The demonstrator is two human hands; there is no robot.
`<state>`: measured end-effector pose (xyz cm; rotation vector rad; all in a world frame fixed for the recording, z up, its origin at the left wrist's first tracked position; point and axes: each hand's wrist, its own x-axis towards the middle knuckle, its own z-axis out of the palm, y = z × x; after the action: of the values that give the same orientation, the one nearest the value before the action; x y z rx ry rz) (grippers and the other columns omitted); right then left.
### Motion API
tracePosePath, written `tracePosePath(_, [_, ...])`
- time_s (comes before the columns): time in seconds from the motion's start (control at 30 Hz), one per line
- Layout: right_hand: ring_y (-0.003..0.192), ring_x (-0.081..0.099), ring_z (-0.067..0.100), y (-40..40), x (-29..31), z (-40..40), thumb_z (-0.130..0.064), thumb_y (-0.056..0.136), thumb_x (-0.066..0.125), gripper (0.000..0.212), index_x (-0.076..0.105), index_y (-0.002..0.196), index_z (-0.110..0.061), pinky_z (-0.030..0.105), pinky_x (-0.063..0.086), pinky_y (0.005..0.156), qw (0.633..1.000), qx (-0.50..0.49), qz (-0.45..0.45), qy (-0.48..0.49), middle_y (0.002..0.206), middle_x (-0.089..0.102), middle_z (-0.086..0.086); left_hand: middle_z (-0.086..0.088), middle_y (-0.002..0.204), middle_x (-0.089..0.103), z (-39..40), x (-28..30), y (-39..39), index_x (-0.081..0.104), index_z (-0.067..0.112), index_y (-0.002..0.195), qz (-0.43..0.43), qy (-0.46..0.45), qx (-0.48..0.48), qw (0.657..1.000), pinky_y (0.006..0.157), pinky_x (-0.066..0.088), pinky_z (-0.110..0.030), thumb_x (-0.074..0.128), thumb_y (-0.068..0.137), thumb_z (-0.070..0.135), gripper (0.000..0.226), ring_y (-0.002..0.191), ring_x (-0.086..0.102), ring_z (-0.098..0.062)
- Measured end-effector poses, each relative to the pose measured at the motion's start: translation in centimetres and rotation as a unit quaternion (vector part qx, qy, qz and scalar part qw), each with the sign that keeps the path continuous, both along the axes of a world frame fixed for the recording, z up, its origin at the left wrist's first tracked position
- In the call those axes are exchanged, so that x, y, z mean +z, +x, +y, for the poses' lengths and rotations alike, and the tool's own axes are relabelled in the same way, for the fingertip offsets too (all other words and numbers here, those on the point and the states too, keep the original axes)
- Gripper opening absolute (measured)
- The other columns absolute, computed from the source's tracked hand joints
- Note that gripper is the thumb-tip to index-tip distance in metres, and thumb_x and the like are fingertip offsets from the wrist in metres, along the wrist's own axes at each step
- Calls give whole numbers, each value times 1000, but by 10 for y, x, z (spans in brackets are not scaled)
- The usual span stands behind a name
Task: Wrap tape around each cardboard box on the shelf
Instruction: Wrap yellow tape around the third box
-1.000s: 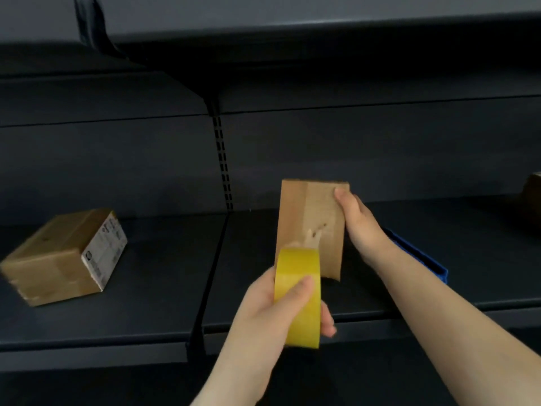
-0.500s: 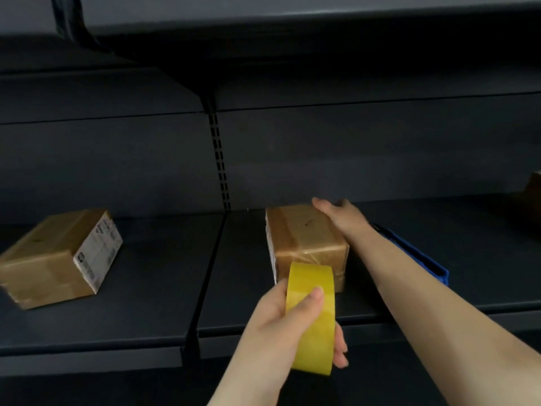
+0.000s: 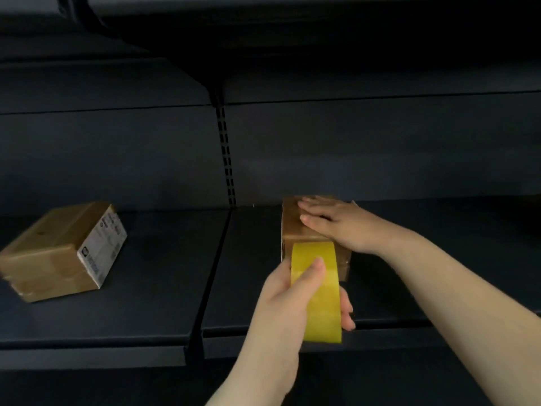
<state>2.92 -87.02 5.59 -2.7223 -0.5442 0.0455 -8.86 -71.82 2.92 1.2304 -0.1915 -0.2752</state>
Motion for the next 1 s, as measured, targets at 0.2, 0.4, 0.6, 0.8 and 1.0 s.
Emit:
tracePosePath(0.2, [141,8,8,10,-3,2,-77,69,24,88,21,145,-33,46,4,115,1000,4,10,8,154,13,-15,6,88,68,11,-4,19,47,32,105,-28,163,22,986,62,53,-21,63,80,39,31,75,67,-8])
tracePosePath(0.4, [142,9,12,30,-6,5,-65,87,28,69,23,145,-30,50,5,115,1000,-5,-4,17,155,15,-12,16,106,49,22,1,52,26,36,123,-65,223,5,973,60,48,-10,72,50,49,87,91,53,-1])
tracePosePath(0.6, [141,13,12,44,-11,3,-56,93,28,56,30,143,-31,50,7,114,997,-15,-8,73,153,22,-12,11,110,53,24,-3,70,36,39,113,-98,245,-25,964,76,45,-22,71,48,55,76,98,56,-7])
tracePosePath(0.8, [141,13,12,57,-15,4,-53,95,26,49,30,141,-37,51,-5,111,998,-37,-25,51,152,23,-15,0,96,59,9,-10,84,52,20,110,9,222,-68,973,99,43,-46,69,64,48,56,101,57,-22])
tracePosePath(1.0, [141,13,14,64,-17,6,-55,94,26,52,30,142,-36,50,-3,111,997,-39,-24,64,153,22,-13,20,104,60,18,-9,85,49,46,97,-61,231,-48,970,78,41,-19,66,54,55,46,97,55,2])
